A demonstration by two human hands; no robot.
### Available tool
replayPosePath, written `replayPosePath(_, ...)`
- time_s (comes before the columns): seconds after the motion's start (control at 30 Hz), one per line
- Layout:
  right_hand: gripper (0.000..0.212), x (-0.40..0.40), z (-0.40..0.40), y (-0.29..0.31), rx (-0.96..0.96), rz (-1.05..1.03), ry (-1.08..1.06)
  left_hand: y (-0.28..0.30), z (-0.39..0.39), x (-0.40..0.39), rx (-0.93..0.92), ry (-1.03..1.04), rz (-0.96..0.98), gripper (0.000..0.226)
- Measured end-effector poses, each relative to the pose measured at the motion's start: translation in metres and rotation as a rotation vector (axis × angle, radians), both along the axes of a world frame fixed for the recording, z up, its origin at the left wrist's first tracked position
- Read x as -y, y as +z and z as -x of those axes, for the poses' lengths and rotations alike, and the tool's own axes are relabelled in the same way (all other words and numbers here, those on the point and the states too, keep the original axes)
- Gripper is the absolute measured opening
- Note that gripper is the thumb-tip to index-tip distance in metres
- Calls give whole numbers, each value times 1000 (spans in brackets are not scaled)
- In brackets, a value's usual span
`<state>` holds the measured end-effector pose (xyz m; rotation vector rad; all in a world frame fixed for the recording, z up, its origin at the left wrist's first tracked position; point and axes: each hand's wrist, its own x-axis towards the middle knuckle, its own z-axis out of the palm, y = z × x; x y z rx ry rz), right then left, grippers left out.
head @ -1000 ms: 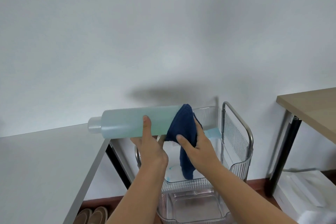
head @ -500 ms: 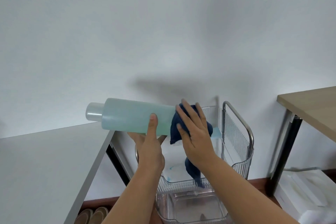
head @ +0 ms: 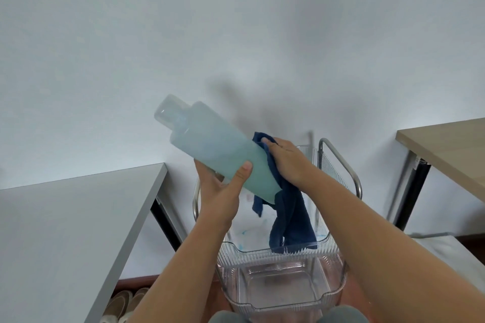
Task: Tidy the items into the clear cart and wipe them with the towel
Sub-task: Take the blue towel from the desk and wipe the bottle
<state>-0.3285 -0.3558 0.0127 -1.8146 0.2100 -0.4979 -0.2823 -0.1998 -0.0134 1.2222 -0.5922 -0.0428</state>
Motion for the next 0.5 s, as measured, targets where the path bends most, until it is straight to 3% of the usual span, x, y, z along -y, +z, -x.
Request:
replayPosePath(0.27, 29, 12, 20, -49, -67, -379, -57, 0, 0, 11, 85, 84, 39, 69)
replayPosePath(0.5, 34, 28, 47, -63, -387, -3, -77, -28, -9, 28, 110, 161, -173, 78)
